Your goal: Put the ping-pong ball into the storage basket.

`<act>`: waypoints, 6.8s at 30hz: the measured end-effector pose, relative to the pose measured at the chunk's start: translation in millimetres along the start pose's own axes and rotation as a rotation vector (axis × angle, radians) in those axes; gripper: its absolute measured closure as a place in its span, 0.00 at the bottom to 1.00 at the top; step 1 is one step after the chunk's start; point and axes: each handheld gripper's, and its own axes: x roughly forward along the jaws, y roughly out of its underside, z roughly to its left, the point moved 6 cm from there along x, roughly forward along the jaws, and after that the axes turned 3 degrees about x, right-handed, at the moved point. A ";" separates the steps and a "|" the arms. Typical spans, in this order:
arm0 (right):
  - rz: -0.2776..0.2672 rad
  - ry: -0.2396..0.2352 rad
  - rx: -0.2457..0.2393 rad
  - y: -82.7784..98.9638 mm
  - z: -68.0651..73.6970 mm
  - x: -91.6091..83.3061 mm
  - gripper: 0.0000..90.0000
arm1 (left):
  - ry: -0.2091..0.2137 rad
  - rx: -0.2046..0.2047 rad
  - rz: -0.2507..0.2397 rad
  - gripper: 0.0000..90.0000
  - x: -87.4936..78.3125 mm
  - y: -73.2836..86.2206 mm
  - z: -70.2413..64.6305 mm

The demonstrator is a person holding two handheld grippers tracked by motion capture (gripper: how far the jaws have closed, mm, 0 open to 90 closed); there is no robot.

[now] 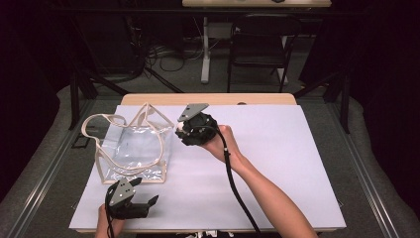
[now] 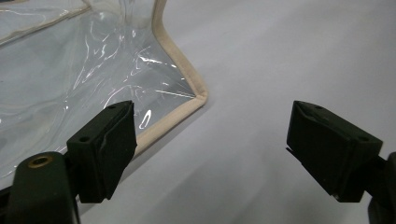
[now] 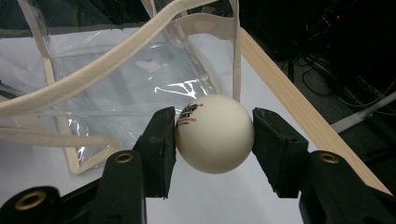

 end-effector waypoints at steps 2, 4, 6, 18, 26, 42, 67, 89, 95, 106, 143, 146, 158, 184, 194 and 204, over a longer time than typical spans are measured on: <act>-0.003 0.000 -0.003 -1.5 -0.3 0.0 0.56 | -0.001 -0.001 0.000 0.18 0.0 0.0 0.0; -0.002 0.001 -0.003 -2.9 -0.3 0.0 0.56 | -0.001 -0.002 0.000 0.18 0.0 0.1 0.2; -0.003 0.001 -0.007 -4.3 -0.5 0.3 0.56 | -0.001 -0.001 0.000 0.18 0.2 0.0 0.1; -0.011 0.000 -0.019 -14.0 1.1 0.2 0.56 | 0.002 -0.003 -0.001 0.18 0.2 0.0 -0.2; -0.016 -0.008 -0.021 -19.8 3.2 0.5 0.56 | 0.001 -0.002 0.002 0.18 0.3 0.0 -0.1; -0.028 -0.026 -0.039 -34.0 10.4 4.0 0.56 | 0.004 -0.005 -0.001 0.18 0.7 -0.3 -0.4; -0.046 -0.050 -0.070 -55.2 23.8 6.1 0.56 | 0.002 -0.001 0.001 0.18 0.1 -0.1 0.0; -0.007 -0.091 -0.099 -68.1 36.3 18.4 0.56 | 0.003 -0.005 -0.002 0.18 0.0 0.0 0.0; 0.013 -0.101 -0.109 -68.8 40.9 22.8 0.56 | 0.003 -0.003 -0.002 0.18 0.0 0.0 -0.2; 0.032 -0.115 -0.128 -72.7 48.3 28.3 0.56 | 0.003 -0.004 -0.001 0.18 -0.1 0.0 0.0; 0.137 -0.165 -0.211 -78.0 72.3 44.2 0.56 | 0.006 -0.006 -0.004 0.18 -0.2 -0.3 0.1; 0.147 -0.171 -0.210 -77.0 74.3 45.9 0.56 | 0.007 -0.011 -0.005 0.18 -0.2 -0.3 -0.3; 0.186 -0.192 -0.228 -73.7 79.2 50.8 0.56 | 0.006 -0.007 -0.003 0.18 -0.2 -0.2 0.1; 0.238 -0.219 -0.233 -64.7 86.3 63.2 0.56 | 0.005 -0.007 -0.004 0.18 -0.4 0.0 0.3; 0.249 -0.212 -0.246 -61.6 88.4 67.2 0.56 | 0.005 -0.007 -0.003 0.18 -0.5 0.1 0.3; 0.251 -0.208 -0.247 -60.1 88.3 68.3 0.53 | 0.004 -0.006 -0.003 0.18 -0.4 0.1 0.5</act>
